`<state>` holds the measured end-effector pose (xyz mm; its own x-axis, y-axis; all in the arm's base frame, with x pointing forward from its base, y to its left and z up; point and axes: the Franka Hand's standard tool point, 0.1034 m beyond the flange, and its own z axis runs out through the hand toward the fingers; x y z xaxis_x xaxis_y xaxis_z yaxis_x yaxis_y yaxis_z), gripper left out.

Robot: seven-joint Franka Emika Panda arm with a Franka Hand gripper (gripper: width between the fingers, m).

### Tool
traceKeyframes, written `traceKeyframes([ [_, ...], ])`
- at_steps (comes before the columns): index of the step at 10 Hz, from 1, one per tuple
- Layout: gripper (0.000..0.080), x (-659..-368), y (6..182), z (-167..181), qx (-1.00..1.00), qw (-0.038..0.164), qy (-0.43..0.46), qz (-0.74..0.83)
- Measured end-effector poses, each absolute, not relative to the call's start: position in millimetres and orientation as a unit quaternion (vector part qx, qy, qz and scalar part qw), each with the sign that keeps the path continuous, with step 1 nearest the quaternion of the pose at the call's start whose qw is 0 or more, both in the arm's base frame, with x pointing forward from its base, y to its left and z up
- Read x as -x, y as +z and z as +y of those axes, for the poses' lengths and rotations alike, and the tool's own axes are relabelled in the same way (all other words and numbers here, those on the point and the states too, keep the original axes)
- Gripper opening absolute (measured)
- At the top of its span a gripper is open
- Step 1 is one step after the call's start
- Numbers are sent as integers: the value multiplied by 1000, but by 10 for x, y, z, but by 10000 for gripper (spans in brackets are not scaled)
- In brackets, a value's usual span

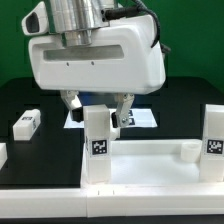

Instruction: Assemble desk

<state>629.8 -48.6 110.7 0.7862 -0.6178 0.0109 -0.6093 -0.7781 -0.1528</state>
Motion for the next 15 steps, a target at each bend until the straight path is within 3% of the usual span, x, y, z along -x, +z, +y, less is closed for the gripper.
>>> traceKeyframes([
  [1, 647, -6301, 1109, -489, 957, 66, -35, 279],
  [3, 649, -6327, 1112, -479, 997, 37, -53, 51],
  [5, 649, -6341, 1117, -476, 997, 31, -61, -22],
  [7, 649, -6339, 1113, -479, 998, 33, -60, 14],
  [9, 376, -6339, 1112, -476, 995, 37, -58, 70],
  [10, 288, -6338, 1114, -497, 991, 38, -57, 111],
  [13, 288, -6321, 1119, -510, 913, 45, -42, 404],
  [15, 288, -6368, 1194, -572, 855, 60, -6, 516],
])
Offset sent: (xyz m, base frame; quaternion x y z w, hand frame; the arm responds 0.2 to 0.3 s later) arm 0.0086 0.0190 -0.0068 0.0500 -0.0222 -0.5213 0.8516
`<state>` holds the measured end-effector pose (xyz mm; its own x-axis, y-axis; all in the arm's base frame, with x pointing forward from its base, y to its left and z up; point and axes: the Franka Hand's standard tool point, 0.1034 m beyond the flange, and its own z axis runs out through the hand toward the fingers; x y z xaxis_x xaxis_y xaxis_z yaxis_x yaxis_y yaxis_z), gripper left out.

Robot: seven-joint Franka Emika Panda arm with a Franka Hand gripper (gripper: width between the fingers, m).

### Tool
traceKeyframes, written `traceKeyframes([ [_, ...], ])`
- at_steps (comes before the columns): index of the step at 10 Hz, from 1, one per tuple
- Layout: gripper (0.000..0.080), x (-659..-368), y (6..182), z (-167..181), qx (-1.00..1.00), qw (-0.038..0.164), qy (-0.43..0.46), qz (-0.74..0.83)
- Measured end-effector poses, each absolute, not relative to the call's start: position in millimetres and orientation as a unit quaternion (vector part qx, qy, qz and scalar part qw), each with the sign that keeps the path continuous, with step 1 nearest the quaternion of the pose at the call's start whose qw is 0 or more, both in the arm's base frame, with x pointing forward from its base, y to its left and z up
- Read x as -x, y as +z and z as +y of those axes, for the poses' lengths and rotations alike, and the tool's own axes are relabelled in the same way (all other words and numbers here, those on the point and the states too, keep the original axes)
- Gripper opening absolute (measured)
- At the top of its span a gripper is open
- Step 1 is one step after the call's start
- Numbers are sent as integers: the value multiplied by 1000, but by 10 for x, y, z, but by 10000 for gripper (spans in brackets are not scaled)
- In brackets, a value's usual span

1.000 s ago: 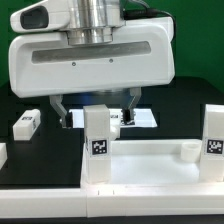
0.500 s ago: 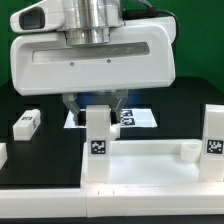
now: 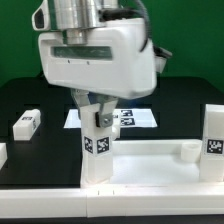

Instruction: Assemble desk

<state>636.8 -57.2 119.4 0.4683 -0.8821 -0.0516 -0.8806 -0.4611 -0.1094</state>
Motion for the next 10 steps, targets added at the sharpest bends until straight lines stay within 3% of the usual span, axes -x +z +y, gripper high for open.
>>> traceKeyframes([
  [4, 288, -6334, 1142, -528, 778, 62, 8, 626],
  [6, 288, -6373, 1094, -419, 580, 85, 20, 810],
  [10, 288, -6382, 1103, -429, 527, 86, 19, 845],
])
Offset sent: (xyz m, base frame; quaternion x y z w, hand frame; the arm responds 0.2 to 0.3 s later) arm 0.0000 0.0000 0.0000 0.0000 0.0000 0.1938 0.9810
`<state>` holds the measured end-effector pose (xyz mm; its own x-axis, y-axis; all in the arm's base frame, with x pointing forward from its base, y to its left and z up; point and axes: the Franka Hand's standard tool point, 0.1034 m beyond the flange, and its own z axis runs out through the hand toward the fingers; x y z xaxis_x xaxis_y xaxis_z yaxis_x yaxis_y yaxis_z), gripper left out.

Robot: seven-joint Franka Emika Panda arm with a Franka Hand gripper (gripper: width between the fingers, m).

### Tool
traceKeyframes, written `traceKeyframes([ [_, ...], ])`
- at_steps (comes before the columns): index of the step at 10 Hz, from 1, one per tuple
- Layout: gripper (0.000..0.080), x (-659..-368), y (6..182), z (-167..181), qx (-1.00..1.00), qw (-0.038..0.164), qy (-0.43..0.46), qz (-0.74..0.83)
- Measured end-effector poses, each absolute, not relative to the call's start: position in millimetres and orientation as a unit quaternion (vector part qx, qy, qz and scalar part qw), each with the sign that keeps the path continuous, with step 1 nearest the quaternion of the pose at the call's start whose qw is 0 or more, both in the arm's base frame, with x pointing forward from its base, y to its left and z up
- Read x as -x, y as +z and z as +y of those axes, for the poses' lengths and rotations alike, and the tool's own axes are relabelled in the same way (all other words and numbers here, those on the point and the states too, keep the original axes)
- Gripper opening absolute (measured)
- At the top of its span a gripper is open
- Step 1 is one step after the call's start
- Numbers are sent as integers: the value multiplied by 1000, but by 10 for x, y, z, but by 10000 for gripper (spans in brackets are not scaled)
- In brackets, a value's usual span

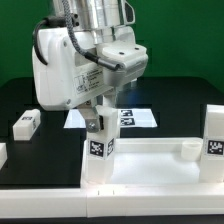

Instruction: Assemble desk

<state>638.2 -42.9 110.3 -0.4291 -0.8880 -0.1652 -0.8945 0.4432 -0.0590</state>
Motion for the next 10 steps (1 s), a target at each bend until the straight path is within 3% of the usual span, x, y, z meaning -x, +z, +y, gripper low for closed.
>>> traceKeyframes([
  [1, 336, -6383, 1103, -427, 557, 87, 15, 826],
  [2, 505, -6385, 1105, -427, 619, 88, 8, 780],
  [3, 505, -6381, 1110, -420, 697, 83, -2, 712],
  [4, 618, -6379, 1104, -402, 752, 79, -9, 654],
  [8, 648, -6372, 1099, -431, 839, 73, -20, 539],
  [10, 649, -6349, 1088, -472, 940, 43, -31, 338],
])
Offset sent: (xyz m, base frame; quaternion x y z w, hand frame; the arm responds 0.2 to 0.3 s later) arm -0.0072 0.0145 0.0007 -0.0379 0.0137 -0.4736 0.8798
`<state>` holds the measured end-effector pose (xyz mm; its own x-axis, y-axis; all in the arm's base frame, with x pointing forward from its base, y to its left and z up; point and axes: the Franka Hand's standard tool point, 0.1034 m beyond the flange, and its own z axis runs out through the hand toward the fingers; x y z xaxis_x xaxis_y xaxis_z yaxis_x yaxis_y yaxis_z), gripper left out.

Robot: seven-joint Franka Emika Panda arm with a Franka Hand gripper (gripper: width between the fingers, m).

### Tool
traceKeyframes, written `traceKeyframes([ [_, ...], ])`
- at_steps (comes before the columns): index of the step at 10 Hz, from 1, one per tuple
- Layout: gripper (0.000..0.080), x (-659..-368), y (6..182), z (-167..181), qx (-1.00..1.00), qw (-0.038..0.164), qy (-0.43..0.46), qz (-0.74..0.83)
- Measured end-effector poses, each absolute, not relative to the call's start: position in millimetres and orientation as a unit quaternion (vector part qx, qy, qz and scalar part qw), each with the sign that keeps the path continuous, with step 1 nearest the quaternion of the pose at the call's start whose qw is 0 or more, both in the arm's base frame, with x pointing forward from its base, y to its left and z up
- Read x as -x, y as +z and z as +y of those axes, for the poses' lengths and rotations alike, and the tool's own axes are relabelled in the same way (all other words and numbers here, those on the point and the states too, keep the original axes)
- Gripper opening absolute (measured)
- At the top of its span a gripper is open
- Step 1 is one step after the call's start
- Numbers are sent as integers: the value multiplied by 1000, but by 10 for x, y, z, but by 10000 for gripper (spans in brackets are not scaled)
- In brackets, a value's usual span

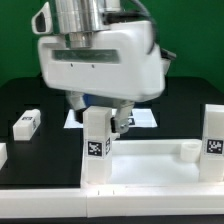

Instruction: Assemble desk

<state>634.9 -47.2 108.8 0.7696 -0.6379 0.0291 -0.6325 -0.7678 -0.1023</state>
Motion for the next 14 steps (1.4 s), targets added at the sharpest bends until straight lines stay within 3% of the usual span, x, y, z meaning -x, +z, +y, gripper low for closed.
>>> traceKeyframes([
  [2, 649, -6343, 1087, -494, 945, 44, -29, 323],
  [5, 285, -6339, 1084, -494, 932, 45, -27, 358],
  [9, 285, -6336, 1090, -512, 829, 51, -15, 557],
  [12, 285, -6346, 1084, -478, 623, 83, 14, 777],
  [14, 285, -6343, 1082, -485, 592, 81, 18, 801],
])
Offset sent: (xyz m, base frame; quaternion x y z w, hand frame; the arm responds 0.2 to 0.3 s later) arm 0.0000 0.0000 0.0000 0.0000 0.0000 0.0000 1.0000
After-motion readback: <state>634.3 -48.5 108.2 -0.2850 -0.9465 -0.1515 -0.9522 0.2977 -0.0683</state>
